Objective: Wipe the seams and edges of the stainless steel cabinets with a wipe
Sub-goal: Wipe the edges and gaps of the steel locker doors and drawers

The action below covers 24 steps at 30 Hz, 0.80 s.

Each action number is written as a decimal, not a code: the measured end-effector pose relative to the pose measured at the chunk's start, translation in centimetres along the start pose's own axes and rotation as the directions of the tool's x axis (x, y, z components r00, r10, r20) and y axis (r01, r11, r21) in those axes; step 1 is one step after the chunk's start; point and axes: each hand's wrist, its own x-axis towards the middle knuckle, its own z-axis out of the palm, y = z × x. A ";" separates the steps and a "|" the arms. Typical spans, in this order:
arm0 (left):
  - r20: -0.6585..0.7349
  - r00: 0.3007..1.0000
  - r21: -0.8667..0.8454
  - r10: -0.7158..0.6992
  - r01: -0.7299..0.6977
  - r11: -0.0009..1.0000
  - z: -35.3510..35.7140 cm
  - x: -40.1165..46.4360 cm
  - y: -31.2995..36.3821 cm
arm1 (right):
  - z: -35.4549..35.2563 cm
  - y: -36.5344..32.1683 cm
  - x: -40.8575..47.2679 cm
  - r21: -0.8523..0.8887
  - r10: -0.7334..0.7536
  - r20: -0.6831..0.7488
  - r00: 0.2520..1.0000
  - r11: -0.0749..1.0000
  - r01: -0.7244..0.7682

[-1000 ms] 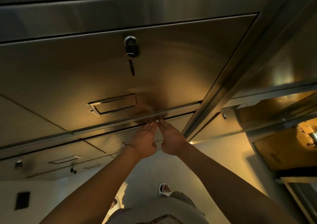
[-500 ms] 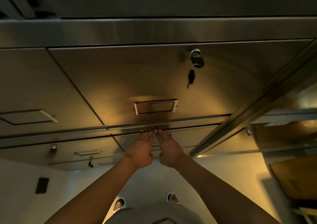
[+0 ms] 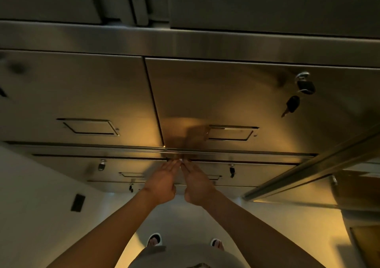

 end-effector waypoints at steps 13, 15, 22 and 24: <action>-0.056 0.998 -0.033 0.006 -0.008 0.999 -0.5 -0.9 -1.5 | 0.7 -1.9 1.1 -0.044 -0.022 -0.024 0.999 0.999 0.020; -0.044 0.999 -0.035 0.009 -0.011 0.999 -0.2 -0.6 -1.4 | 0.7 -1.6 0.9 -0.034 0.004 -0.010 1.000 0.999 -0.004; -0.037 0.999 -0.042 0.013 -0.015 0.999 1.0 1.2 2.8 | -0.3 1.6 -1.1 0.014 0.087 0.002 0.996 0.996 -0.087; -0.020 0.999 -0.030 0.038 -0.039 0.999 1.5 2.0 4.3 | -0.8 3.0 -2.0 0.023 0.105 -0.002 0.994 0.994 -0.105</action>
